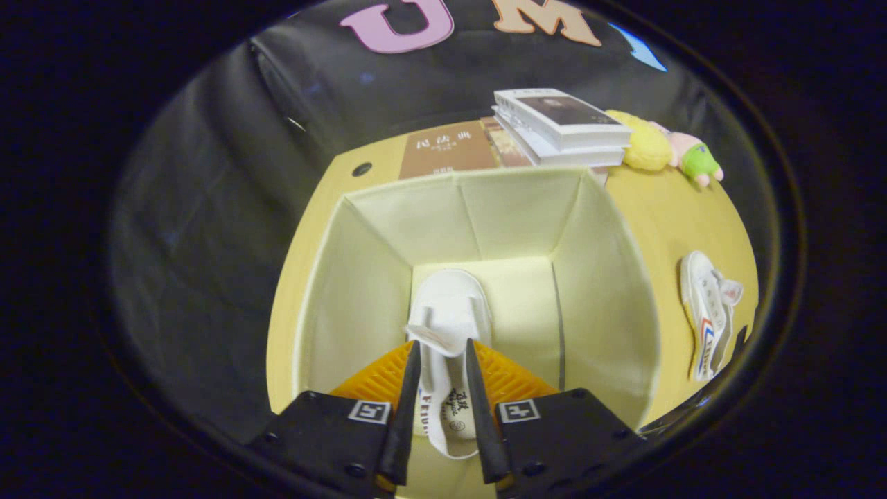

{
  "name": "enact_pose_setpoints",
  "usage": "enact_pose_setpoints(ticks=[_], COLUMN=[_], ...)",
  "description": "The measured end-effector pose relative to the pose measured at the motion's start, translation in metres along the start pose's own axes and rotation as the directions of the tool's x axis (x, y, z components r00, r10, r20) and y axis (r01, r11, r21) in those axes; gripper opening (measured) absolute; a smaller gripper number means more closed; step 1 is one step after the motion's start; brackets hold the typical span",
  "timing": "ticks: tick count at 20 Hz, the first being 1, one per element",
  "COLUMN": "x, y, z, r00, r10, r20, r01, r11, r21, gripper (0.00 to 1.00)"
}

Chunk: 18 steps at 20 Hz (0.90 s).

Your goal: Open the storage box then place both shoes into the box .Put the left shoe in first, then the right shoe, with the right side of both shoes facing outward in a uniform manner.

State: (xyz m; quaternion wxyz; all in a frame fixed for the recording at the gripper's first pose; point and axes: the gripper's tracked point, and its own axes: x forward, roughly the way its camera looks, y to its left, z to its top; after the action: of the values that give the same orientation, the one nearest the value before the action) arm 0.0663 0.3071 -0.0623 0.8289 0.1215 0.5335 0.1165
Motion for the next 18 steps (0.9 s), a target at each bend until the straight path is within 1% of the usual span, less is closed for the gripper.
enact_pose_setpoints(ticks=[1, 3, 7, 8, 9, 11, 12, 15, 18], x=[-0.015, -0.042, -0.086, -0.094, -0.102, -0.117, -0.121, -0.126, -0.132], y=[-0.004, -0.028, -0.09, -0.11, -0.137, -0.2, -0.222, -0.278, -0.336], z=[0.006, 0.022, 0.048, 0.051, 0.051, 0.043, 0.036, 0.012, -0.014], r00=[1.0, 0.997, 0.972, 0.962, 0.945, 0.89, 0.865, 0.832, 0.768], r10=[0.006, -0.034, -0.146, -0.187, -0.252, -0.417, -0.476, -0.547, -0.64], r20=[0.02, 0.072, 0.185, 0.2, 0.207, 0.183, 0.16, 0.094, 0.009], r01=[-0.005, 0.036, 0.149, 0.192, 0.261, 0.43, 0.484, 0.549, 0.64], r11=[1.0, 0.999, 0.989, 0.981, 0.965, 0.902, 0.875, 0.836, 0.768], r21=[-0.006, -0.023, -0.003, -0.007, -0.02, -0.033, -0.016, 0.006, -0.012], gripper=[0.62, 0.99, 1.0, 1.0, 1.0, 1.0, 1.0, 0.99, 0.99])
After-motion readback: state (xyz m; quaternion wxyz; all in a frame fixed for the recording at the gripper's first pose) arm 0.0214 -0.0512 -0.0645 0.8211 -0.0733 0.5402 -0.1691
